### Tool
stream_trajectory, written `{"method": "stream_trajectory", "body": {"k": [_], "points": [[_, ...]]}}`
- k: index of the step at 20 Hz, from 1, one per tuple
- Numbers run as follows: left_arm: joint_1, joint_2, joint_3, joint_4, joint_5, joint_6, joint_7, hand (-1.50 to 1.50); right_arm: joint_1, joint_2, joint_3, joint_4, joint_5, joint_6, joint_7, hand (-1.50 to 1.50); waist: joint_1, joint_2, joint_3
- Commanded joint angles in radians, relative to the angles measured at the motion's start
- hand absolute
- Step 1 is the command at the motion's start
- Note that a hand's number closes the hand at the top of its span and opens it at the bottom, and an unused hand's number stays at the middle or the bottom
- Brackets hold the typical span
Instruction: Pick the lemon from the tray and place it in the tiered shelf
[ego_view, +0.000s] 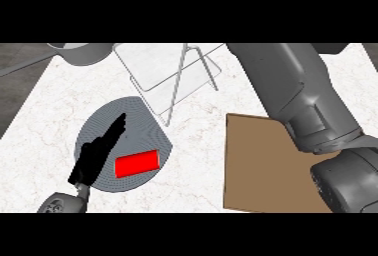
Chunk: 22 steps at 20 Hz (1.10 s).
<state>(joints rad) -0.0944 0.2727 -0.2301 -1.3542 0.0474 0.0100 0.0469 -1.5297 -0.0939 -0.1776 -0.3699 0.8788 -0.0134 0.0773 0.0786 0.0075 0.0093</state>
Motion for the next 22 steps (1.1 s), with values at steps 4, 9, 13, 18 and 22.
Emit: {"method": "stream_trajectory", "body": {"k": [4, 9, 13, 18, 22], "points": [[0.000, 0.008, -0.005, -0.018, -0.012, -0.001, 0.005, 0.00, 0.046, 0.089, -0.269, 0.093, -0.292, 0.078, 0.039, -1.50, 0.042, 0.030, -0.008], [-0.018, -0.008, -0.010, 0.008, -0.024, 0.005, -0.003, 0.00, 0.058, 0.091, -0.381, 0.118, -0.430, 0.043, -0.057, -1.50, 0.043, 0.037, -0.010], [-0.030, -0.014, -0.009, -0.006, -0.010, -0.010, 0.013, 0.00, 0.044, 0.092, -0.425, 0.095, -0.466, -0.076, -0.130, -1.50, 0.037, 0.035, -0.010], [0.002, 0.000, 0.018, -0.011, -0.002, 0.000, 0.012, 0.00, 0.062, 0.025, -0.498, 0.040, -0.508, -0.226, -0.192, -1.50, 0.012, 0.026, -0.010], [-0.003, 0.011, 0.032, -0.012, -0.004, 0.003, 0.031, 0.00, 0.090, -0.044, -0.526, 0.034, -0.514, -0.310, -0.194, -1.50, -0.020, 0.016, -0.009]]}}
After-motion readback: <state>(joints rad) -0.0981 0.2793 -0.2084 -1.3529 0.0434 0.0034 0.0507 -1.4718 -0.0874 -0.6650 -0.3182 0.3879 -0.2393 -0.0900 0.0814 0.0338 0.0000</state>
